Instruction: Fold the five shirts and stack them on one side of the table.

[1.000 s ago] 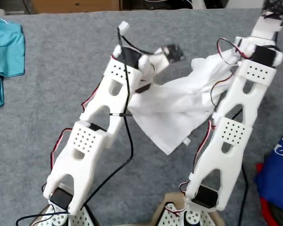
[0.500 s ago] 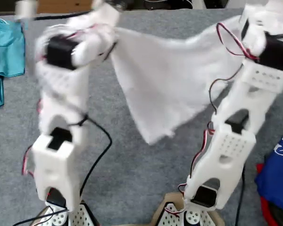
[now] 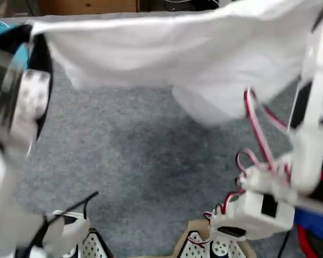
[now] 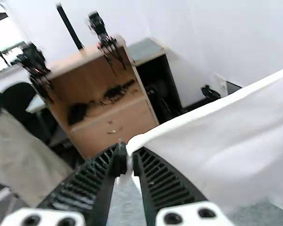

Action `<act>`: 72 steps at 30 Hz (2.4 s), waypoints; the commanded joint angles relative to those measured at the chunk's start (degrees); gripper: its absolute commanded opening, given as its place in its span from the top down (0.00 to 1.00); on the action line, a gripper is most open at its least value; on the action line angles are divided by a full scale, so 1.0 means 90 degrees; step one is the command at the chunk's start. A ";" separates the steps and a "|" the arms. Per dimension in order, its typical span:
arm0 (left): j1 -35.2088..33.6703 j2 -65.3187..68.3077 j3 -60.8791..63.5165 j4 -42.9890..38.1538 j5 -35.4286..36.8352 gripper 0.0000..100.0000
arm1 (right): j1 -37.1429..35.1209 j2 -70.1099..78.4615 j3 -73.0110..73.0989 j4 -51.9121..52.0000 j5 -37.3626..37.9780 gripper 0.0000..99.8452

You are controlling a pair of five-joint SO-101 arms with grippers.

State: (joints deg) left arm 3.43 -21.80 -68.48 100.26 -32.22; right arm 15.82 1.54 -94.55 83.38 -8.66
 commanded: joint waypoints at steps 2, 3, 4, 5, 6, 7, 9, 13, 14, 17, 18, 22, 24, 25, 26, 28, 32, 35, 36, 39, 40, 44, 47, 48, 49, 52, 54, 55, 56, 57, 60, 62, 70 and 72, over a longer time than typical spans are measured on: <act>-0.0078 -0.1411 0.1201 0.0059 -0.0459 0.98 | 0.0112 -0.0728 -0.0103 -0.0176 0.0156 1.00; -0.0078 -0.1685 0.1446 0.0059 -0.0527 0.98 | 0.0112 -0.0835 -0.0103 -0.0176 0.0215 1.00; -0.0078 -0.1929 0.1661 0.0059 -0.0596 0.98 | 0.0112 -0.0923 -0.0103 -0.0176 0.0254 1.00; -0.0078 -0.2144 0.1836 0.0059 -0.0664 0.98 | 0.0112 -0.1001 -0.0103 -0.0166 0.0274 1.00; -0.0078 -0.2330 0.1993 0.0059 -0.0723 0.98 | 0.0112 -0.1070 -0.0103 -0.0166 0.0283 1.00; -0.0078 -0.2496 0.2100 0.0059 -0.0733 0.98 | 0.0112 -0.1128 -0.0103 -0.0117 0.0342 1.00; -0.0078 -0.2720 0.2227 0.0059 -0.0762 0.98 | 0.0093 -0.1216 -0.0103 0.0029 0.0449 1.00; -0.0078 -0.2759 0.2227 0.0049 -0.0762 0.98 | 0.0063 -0.1236 -0.0103 0.0254 0.0459 1.00; -0.0068 -0.2759 0.2266 0.0049 -0.0762 0.98 | 0.0063 -0.1226 -0.0093 0.0293 0.0459 1.00; -0.0059 -0.2691 0.2471 0.0049 -0.0772 0.98 | 0.0063 -0.1118 0.0190 0.0332 0.0410 1.00; -0.0059 -0.2632 0.2579 0.0039 -0.0772 0.98 | 0.0063 -0.1050 0.0337 0.0322 0.0400 1.00; -0.0059 -0.2261 0.3028 -0.0078 -0.0860 0.98 | 0.0054 -0.0591 0.1021 0.0303 0.0400 1.00; -0.0059 -0.2027 0.3331 -0.0322 -0.0996 0.98 | 0.0054 -0.0249 0.1333 0.0147 0.0400 1.00; -0.0059 -0.1900 0.3507 -0.0488 -0.1016 0.98 | 0.0054 -0.0054 0.1460 0.0029 0.0400 1.00; -0.0059 -0.1783 0.3712 -0.0703 -0.1035 0.98 | 0.0054 0.0142 0.1587 -0.0107 0.0400 1.00; -0.0068 -0.1548 0.4210 -0.1231 -0.1045 0.98 | 0.0054 0.0591 0.1822 -0.0391 0.0400 1.00; -0.0518 -0.1050 0.5568 -0.2803 -0.1035 0.98 | -0.0103 0.1626 0.2164 -0.1065 0.0410 1.00; -0.0752 -0.0581 0.6662 -0.4278 -0.1035 0.98 | -0.0308 0.2457 0.2193 -0.1416 0.0440 1.00; -0.0850 -0.0415 0.6974 -0.4747 -0.1035 0.98 | -0.0376 0.2730 0.2183 -0.1543 0.0440 1.00; -0.1026 0.0112 0.7687 -0.5949 -0.1035 0.98 | -0.0523 0.3453 0.2183 -0.2012 0.0440 1.00; -0.1035 0.0337 0.7853 -0.6281 -0.1035 0.98 | -0.0552 0.3697 0.2183 -0.2168 0.0440 1.00; -0.1045 0.1304 0.8000 -0.6974 -0.1035 0.98 | -0.0728 0.4518 0.2183 -0.2833 0.0440 1.00; -0.1045 0.2115 0.7717 -0.7101 -0.1035 0.98 | -0.0845 0.5026 0.2183 -0.3360 0.0440 1.00; -0.1045 0.2379 0.7531 -0.7101 -0.1035 0.98 | -0.0884 0.5172 0.2183 -0.3565 0.0440 1.00; -0.1045 0.2652 0.7326 -0.7092 -0.1035 0.98 | -0.0904 0.5299 0.2183 -0.3761 0.0440 1.00; -0.1094 0.3512 0.6574 -0.7062 -0.1026 0.98 | -0.0972 0.5573 0.2183 -0.4239 0.0440 1.00; -0.1133 0.4098 0.5929 -0.7043 -0.1016 0.98 | -0.0982 0.5661 0.2183 -0.4474 0.0410 1.00; -0.1153 0.4400 0.5578 -0.7033 -0.1006 0.98 | -0.0982 0.5680 0.2183 -0.4552 0.0400 1.00; -0.1192 0.4694 0.5245 -0.6984 -0.1006 0.98 | -0.0982 0.5690 0.2183 -0.4591 0.0400 1.00; -0.1231 0.4938 0.4874 -0.6857 -0.1006 0.98 | -0.0982 0.5690 0.2183 -0.4611 0.0400 1.00; -0.1338 0.5621 0.3604 -0.6154 -0.1006 0.98 | -0.0972 0.5680 0.2173 -0.4630 0.0400 1.00; -0.1436 0.5993 0.2706 -0.5529 -0.1006 0.98 | -0.0962 0.5690 0.2134 -0.4767 0.0400 1.00; -0.1739 0.6989 -0.0215 -0.3790 -0.1006 0.98 | -0.0943 0.5690 0.2066 -0.5060 0.0440 1.00; -0.1739 0.7136 -0.0654 -0.3516 -0.1006 0.98 | -0.0943 0.5700 0.2085 -0.5050 0.0440 1.00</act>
State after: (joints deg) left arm -8.09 42.11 -65.76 65.54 -41.36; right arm 6.86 53.58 -74.77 39.78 -5.05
